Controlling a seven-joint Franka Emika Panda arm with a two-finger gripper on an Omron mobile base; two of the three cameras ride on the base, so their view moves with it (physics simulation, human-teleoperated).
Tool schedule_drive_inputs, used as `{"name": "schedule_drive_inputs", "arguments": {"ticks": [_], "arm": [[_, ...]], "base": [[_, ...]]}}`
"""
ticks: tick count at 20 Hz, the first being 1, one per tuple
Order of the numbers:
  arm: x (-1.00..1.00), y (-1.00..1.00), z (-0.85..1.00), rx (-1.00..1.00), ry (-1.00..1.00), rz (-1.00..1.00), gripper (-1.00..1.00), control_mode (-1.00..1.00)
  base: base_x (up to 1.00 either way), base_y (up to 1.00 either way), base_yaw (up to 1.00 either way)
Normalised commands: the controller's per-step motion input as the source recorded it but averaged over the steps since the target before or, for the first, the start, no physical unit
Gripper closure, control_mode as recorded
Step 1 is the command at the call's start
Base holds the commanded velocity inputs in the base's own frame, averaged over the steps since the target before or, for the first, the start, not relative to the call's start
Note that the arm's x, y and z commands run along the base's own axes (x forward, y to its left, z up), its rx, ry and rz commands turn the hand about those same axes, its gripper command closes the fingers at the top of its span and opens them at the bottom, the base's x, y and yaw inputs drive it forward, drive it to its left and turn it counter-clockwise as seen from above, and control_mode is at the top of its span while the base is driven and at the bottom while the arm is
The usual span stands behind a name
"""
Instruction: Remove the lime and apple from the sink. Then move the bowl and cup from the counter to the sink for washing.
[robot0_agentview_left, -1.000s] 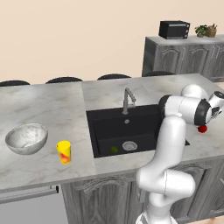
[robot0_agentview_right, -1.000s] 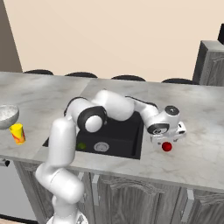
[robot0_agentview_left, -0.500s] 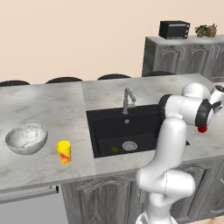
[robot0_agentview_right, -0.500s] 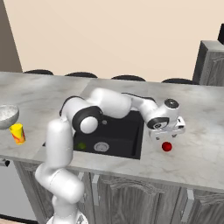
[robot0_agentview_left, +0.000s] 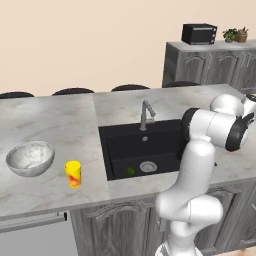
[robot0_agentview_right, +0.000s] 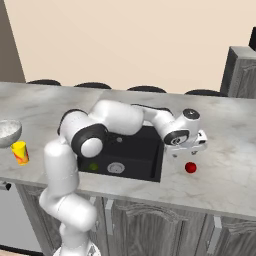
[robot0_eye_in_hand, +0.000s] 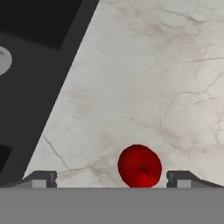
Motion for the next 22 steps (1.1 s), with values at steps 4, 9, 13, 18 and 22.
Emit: {"name": "schedule_drive_inputs", "arguments": {"ticks": [4, 9, 13, 18, 22], "arm": [[-0.21, 0.31, 0.06, 0.00, 0.00, 0.00, -1.00, -1.00], [-0.17, 0.39, 0.04, 0.00, 0.00, -0.02, -1.00, -1.00], [-0.10, 0.41, 0.04, 0.00, 0.00, -0.05, -1.00, -1.00], [-0.01, 0.47, 0.07, 0.00, 0.05, -0.07, -1.00, -1.00], [0.00, 0.46, 0.07, 0.00, 0.06, -0.05, -1.00, -1.00]], "base": [[0.00, 0.00, 0.00], [0.00, 0.00, 0.00], [0.00, 0.00, 0.00], [0.00, 0.00, 0.00], [0.00, 0.00, 0.00]]}}
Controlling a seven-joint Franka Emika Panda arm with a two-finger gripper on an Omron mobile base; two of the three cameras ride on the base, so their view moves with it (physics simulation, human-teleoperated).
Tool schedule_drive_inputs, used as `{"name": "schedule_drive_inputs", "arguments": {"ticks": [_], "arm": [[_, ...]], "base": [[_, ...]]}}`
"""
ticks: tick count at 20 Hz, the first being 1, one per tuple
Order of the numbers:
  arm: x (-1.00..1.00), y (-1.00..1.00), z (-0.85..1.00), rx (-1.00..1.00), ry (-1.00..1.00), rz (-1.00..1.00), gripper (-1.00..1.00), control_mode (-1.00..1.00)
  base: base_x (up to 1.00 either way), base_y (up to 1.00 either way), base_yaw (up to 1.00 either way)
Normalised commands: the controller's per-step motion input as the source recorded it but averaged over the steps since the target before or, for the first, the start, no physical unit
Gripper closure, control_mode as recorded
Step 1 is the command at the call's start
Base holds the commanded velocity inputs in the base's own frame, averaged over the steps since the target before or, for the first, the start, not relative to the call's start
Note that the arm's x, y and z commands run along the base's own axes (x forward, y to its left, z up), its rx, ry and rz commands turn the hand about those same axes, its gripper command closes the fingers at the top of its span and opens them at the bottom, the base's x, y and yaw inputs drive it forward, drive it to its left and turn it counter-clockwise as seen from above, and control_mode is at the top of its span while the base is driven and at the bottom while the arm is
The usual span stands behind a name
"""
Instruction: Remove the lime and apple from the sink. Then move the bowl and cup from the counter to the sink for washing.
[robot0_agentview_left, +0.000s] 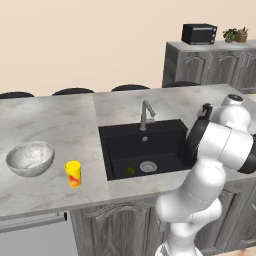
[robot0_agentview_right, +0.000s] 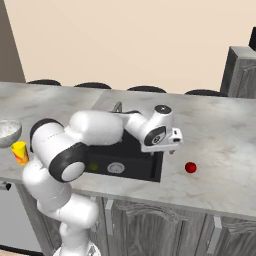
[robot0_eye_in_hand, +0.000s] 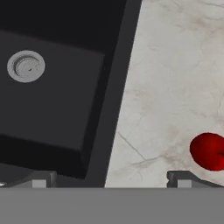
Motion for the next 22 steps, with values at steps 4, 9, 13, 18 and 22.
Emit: {"name": "schedule_drive_inputs", "arguments": {"ticks": [4, 9, 13, 18, 22], "arm": [[0.00, 0.45, 0.03, 0.00, 0.07, -0.04, -1.00, -1.00], [0.00, 0.44, 0.01, 0.00, 0.08, -0.02, -1.00, -1.00], [0.00, 0.43, 0.00, 0.00, 0.09, 0.00, -1.00, -1.00], [0.00, 0.42, 0.00, 0.00, 0.06, 0.00, -1.00, -1.00], [0.00, 0.39, 0.00, 0.00, 0.00, 0.00, -1.00, -1.00]], "base": [[0.00, 0.00, 0.00], [0.00, 0.00, 0.00], [0.00, 0.00, 0.00], [0.00, 0.00, 0.00], [0.00, 0.00, 0.00]]}}
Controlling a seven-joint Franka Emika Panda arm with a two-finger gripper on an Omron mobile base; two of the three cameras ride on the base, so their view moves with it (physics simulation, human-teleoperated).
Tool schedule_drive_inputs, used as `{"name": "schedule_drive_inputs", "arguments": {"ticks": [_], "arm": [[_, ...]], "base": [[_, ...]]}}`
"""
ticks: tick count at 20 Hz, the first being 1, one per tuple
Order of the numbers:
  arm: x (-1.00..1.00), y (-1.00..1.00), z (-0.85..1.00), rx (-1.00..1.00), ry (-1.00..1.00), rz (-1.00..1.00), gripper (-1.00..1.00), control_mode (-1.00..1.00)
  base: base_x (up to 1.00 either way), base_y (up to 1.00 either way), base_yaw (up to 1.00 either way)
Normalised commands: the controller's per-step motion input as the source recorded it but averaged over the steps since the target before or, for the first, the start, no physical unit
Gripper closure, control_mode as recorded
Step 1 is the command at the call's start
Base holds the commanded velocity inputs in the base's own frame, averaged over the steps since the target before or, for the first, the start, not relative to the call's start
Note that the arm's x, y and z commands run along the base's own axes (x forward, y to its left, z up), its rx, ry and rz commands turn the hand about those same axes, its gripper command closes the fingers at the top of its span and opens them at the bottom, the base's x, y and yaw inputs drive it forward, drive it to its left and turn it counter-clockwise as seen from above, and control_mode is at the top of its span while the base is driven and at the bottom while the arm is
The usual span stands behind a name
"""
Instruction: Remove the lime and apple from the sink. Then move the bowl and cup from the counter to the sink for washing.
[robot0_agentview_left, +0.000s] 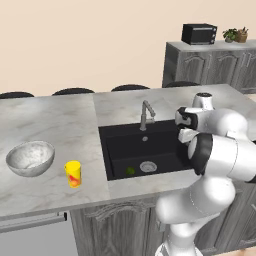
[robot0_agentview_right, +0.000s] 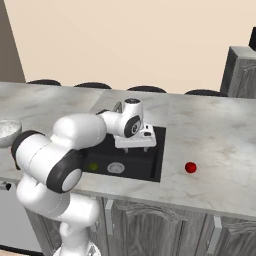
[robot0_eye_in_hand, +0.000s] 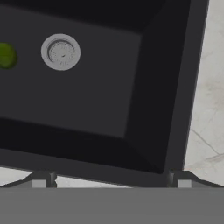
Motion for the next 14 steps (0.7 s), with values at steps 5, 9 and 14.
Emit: {"name": "schedule_drive_inputs", "arguments": {"ticks": [5, 9, 14], "arm": [[-0.02, 0.38, 0.00, 0.01, 0.00, 0.00, -1.00, -1.00], [-0.06, 0.33, -0.02, 0.02, 0.00, 0.00, -1.00, -1.00], [-0.01, 0.39, -0.05, 0.01, -0.01, -0.02, -1.00, -1.00]], "base": [[0.00, 0.00, 0.00], [0.00, 0.00, 0.00], [0.00, 0.00, 0.00]]}}
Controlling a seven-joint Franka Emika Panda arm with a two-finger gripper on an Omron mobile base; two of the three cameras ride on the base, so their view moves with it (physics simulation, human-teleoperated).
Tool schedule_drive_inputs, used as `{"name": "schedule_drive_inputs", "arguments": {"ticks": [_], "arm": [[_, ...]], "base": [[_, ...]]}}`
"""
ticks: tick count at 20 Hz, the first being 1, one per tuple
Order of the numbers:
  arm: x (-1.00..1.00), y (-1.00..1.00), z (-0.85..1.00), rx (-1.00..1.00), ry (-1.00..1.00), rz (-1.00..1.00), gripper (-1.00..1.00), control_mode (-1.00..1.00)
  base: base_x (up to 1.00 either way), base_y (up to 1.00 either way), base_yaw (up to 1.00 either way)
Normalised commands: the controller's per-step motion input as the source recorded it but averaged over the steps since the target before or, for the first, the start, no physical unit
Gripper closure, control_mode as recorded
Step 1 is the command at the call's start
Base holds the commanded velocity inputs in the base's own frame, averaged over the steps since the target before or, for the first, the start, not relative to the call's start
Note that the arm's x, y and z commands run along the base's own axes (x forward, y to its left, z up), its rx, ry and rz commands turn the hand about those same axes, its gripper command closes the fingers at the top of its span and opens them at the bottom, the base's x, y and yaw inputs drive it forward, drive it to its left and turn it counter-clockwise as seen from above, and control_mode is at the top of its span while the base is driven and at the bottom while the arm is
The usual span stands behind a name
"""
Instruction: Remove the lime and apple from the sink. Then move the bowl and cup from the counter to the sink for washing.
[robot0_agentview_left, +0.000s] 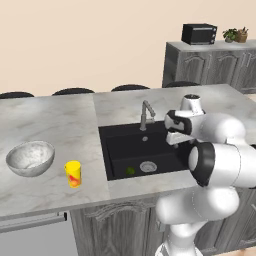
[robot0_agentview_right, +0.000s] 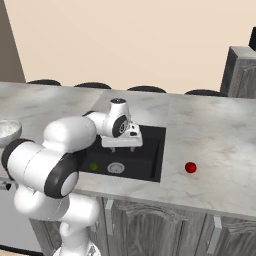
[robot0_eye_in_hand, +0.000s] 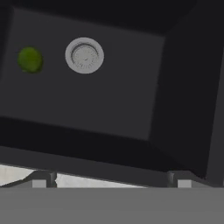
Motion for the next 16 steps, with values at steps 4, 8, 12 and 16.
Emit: {"name": "schedule_drive_inputs", "arguments": {"ticks": [4, 8, 12, 16], "arm": [[0.02, 0.42, -0.05, 0.00, 0.00, -0.01, -1.00, -1.00], [0.04, 0.46, -0.04, 0.00, -0.05, 0.00, -1.00, -1.00], [0.05, 0.46, -0.05, 0.00, -0.06, 0.00, -1.00, -1.00], [0.06, 0.44, -0.05, 0.00, -0.03, 0.00, -1.00, -1.00]], "base": [[0.00, 0.00, 0.00], [0.00, 0.00, 0.00], [0.00, 0.00, 0.00], [0.00, 0.00, 0.00]]}}
